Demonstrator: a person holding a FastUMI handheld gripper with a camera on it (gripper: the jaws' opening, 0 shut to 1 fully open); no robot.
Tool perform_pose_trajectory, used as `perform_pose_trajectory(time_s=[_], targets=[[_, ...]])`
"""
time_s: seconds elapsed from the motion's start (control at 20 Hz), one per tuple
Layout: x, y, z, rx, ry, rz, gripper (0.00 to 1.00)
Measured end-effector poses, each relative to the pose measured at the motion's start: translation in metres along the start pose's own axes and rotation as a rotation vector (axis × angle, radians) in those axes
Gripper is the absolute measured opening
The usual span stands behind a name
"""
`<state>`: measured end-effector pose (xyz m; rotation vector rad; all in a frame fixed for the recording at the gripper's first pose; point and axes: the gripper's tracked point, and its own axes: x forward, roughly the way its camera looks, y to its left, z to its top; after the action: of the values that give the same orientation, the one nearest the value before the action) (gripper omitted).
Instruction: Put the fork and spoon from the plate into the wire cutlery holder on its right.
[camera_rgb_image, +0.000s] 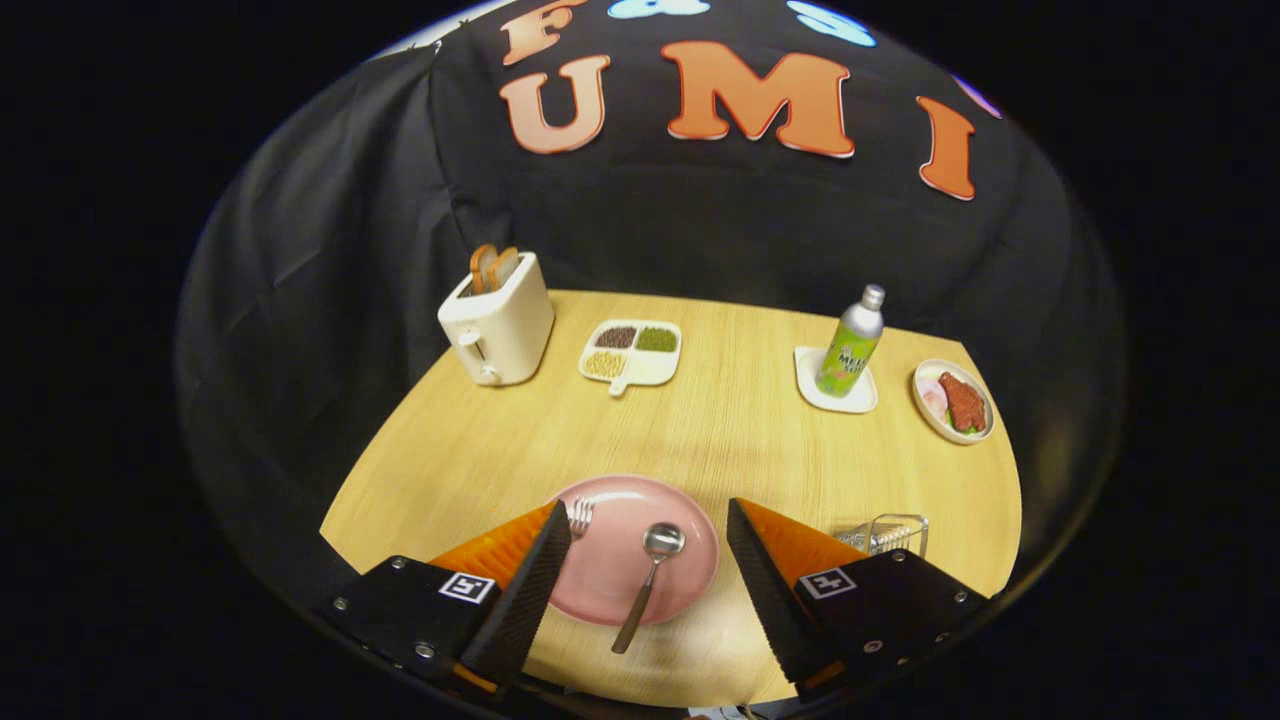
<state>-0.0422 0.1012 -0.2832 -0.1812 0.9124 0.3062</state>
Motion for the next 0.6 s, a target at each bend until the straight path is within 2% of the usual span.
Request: perform_pose_trajectory(time_s=[0.25, 0.45, 0.6], targets=[[0.028, 0.008, -0.051, -0.034, 0.202, 0.025, 0.88], [0.048, 0.005, -0.084, -0.017, 0.337, 0.021, 0.83], [0.062, 0.003, -0.108, 0.015, 0.444, 0.011, 0.75]])
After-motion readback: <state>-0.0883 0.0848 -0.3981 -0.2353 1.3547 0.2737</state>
